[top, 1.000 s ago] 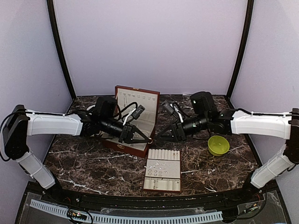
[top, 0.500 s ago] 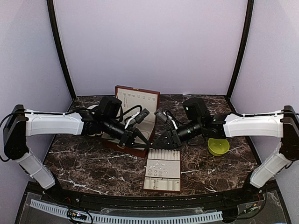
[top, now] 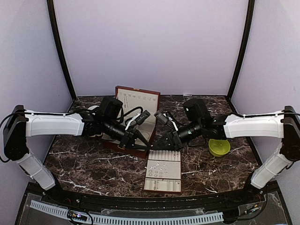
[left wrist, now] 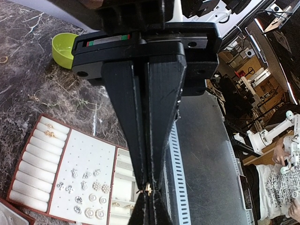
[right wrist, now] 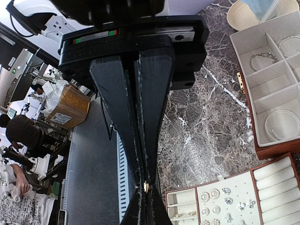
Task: Organize the mixed jewelry
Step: Place the ring in the ring tray.
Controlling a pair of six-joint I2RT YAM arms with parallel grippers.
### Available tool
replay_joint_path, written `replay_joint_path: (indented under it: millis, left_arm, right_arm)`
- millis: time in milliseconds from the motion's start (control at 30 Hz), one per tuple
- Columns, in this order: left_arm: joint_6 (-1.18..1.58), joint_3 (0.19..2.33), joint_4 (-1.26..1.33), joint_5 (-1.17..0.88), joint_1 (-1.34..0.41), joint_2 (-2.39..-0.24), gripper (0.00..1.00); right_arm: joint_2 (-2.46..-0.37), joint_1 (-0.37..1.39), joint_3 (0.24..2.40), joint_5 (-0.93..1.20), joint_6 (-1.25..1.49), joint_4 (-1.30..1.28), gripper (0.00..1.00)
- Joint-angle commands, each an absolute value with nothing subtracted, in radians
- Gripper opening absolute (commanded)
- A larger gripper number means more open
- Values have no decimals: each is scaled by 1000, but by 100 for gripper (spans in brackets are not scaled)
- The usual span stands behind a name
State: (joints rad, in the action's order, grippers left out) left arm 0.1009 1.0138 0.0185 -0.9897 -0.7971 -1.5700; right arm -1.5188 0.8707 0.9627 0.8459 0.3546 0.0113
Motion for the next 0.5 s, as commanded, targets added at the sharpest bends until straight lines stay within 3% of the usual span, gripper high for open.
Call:
replay_joint_path:
  millis: [0,67,133,167,267,467]
  left_arm:
    - [78,1039,6,-1014,-808,-1553,0]
    - [83,1036,8,-1000,-808,-1550,2]
    - [94,1027,25,-974,-808,-1541,18]
    - [99,1016,36,-962,-808,-1528,33]
    - [136,976,128,-876,-807,-1481,57]
    - [316,796,529,-669,-807,-1350,63]
  right_arm:
    - [-1518,877,957,857,342,13,0]
    - [-1509,876,951,844,339,13,0]
    - [-1494,875,938,821,341,25,0]
    - [-1481,872,928,806,345,37,0]
    - [-1431,862,889,742,385,104,0]
    - [-1310,863,771,549,510,411,0]
